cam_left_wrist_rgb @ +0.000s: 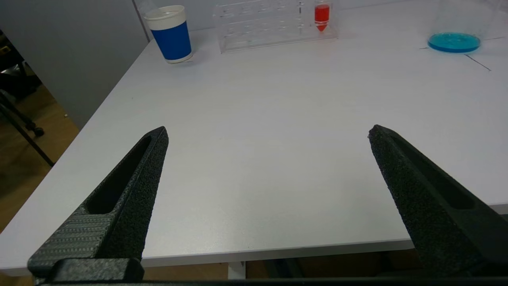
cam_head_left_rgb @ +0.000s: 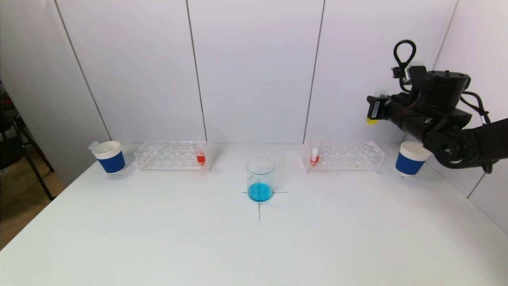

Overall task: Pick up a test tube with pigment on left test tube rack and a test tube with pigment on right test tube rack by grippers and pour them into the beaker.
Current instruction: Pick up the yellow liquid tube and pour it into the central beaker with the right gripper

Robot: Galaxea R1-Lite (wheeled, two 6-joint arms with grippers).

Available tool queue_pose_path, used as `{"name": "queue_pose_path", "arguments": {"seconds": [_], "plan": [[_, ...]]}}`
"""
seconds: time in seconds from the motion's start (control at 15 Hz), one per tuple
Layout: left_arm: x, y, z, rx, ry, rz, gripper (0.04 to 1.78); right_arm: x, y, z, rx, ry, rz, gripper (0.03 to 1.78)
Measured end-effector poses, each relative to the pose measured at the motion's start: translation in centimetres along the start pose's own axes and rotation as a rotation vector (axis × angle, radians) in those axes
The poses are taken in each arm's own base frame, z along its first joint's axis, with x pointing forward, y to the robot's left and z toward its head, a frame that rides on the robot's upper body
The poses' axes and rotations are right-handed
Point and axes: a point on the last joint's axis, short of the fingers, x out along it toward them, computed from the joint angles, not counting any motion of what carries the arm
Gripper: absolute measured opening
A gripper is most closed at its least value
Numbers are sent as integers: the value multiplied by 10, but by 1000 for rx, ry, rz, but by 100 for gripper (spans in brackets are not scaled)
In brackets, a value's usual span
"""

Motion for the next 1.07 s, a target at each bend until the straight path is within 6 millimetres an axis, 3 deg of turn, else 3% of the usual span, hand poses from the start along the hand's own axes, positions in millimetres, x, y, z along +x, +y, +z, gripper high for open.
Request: {"name": "queue_pose_path", "arguments": {"seconds": [0.2, 0.47, 0.8, 1.07], "plan": [[0, 0, 0, 0, 0, 0, 176, -11, 7, 38, -19, 27, 22, 50], [0, 0, 0, 0, 0, 0, 176, -28, 29, 64, -114, -3, 108, 50], [0, 0, 0, 0, 0, 0, 176, -41, 56, 76, -253, -74, 331, 50], [0, 0, 0, 0, 0, 0, 176, -42, 78, 72, -327, -103, 459, 50]]}}
